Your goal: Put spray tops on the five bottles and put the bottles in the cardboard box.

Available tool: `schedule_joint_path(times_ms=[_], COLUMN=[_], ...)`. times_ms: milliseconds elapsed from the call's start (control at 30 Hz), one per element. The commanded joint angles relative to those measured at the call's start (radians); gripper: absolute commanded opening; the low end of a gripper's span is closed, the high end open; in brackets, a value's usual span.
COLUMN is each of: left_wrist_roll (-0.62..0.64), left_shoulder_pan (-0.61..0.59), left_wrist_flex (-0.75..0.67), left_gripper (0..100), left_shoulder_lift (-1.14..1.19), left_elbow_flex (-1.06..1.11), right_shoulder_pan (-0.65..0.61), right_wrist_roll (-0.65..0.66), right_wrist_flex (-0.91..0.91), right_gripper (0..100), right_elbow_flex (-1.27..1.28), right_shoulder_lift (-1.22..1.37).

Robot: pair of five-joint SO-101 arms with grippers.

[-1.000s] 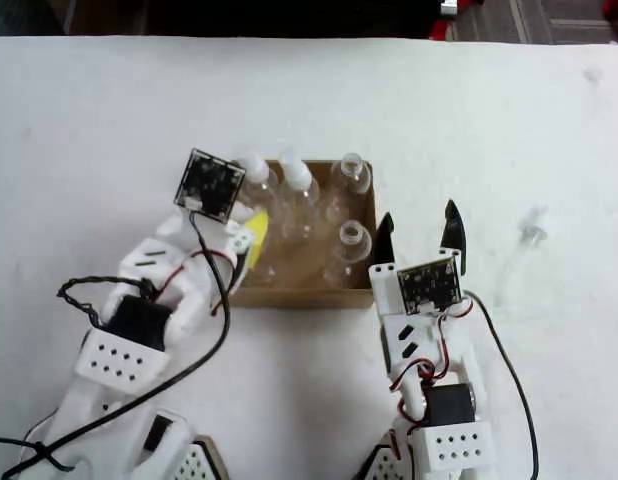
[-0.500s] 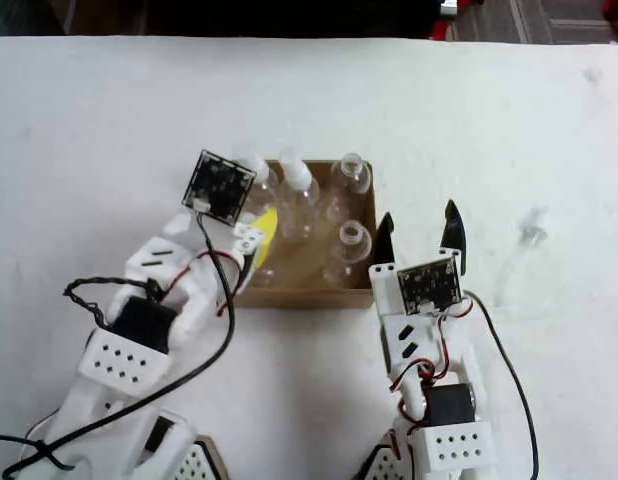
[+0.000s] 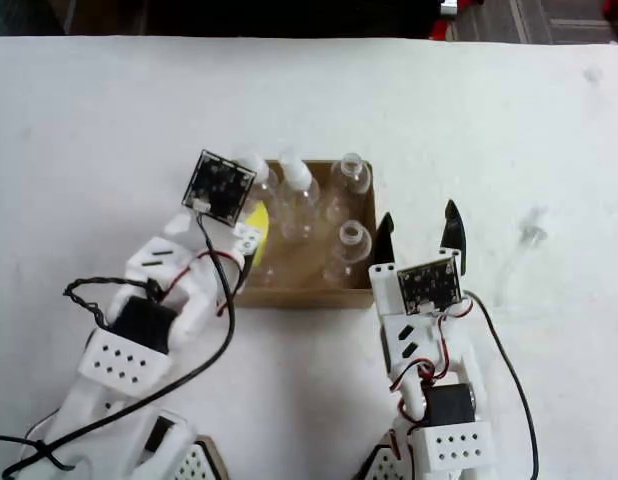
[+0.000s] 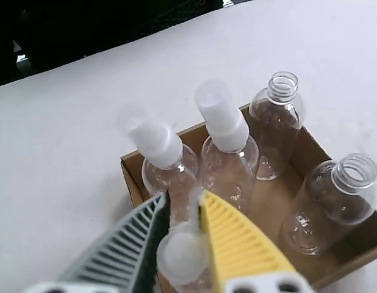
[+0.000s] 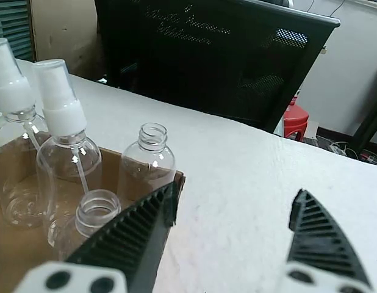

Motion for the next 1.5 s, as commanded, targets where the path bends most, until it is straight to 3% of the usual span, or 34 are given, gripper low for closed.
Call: schedule_joint_path(times_ms=[0, 700, 900, 1033, 1267, 1467], left_wrist_roll=[-0.012, -0.009, 0.04, 0.072, 0.072, 0.0], left_shoulder_pan=[0.007, 0.007, 0.007, -0.013, -0.042, -0.035], left_wrist_flex=[-0.015, -0.015, -0.015, -0.014, 0.173, 0.213], left_gripper=[4, 6, 18, 19, 20, 19], left_shoulder_lift=[-0.036, -0.036, -0.036, -0.036, -0.036, -0.036], left_elbow_flex=[-0.011, -0.038, -0.038, -0.049, -0.189, -0.172], right_shoulder_pan=[-0.004, -0.004, -0.004, -0.004, -0.004, -0.004], right_wrist_roll=[0.014, 0.014, 0.014, 0.014, 0.014, 0.014], right_wrist_flex=[-0.012, -0.01, -0.01, -0.01, -0.01, -0.01], right_gripper=[26.9, 26.9, 26.9, 26.9, 26.9, 26.9], right_elbow_flex=[0.006, 0.006, 0.006, 0.006, 0.006, 0.006], right_shoulder_lift=[0.002, 0.002, 0.002, 0.002, 0.002, 0.002])
